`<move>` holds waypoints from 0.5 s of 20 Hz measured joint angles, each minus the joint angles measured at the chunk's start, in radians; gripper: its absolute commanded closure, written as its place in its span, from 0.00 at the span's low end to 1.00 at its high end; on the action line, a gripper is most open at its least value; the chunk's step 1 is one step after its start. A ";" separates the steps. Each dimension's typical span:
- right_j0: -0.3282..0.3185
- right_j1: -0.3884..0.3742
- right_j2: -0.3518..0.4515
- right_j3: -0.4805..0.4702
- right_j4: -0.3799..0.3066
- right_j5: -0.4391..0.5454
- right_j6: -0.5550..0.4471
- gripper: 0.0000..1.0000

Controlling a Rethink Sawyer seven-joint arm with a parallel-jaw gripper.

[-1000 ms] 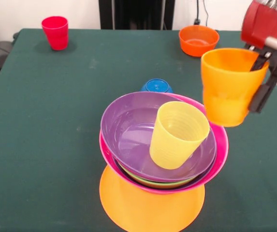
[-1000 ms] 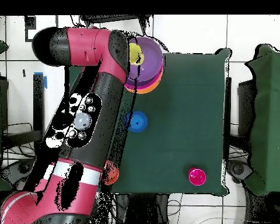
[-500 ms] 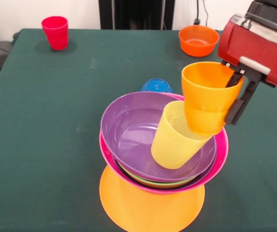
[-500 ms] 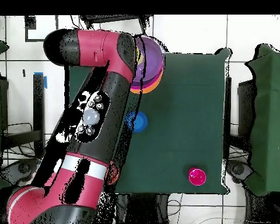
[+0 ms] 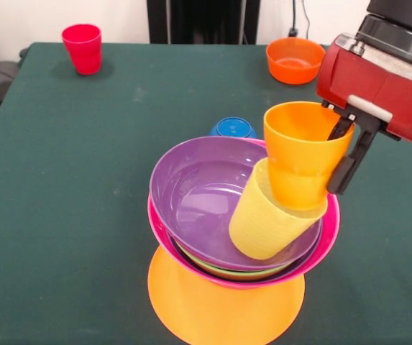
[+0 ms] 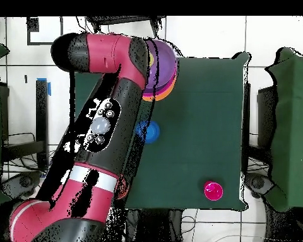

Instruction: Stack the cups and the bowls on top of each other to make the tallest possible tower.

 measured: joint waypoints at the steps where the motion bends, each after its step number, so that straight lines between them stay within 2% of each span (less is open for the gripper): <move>1: 0.000 0.000 0.000 0.006 0.000 -0.006 0.000 1.00; 10: 0.008 -0.006 -0.003 0.061 0.001 -0.019 0.000 1.00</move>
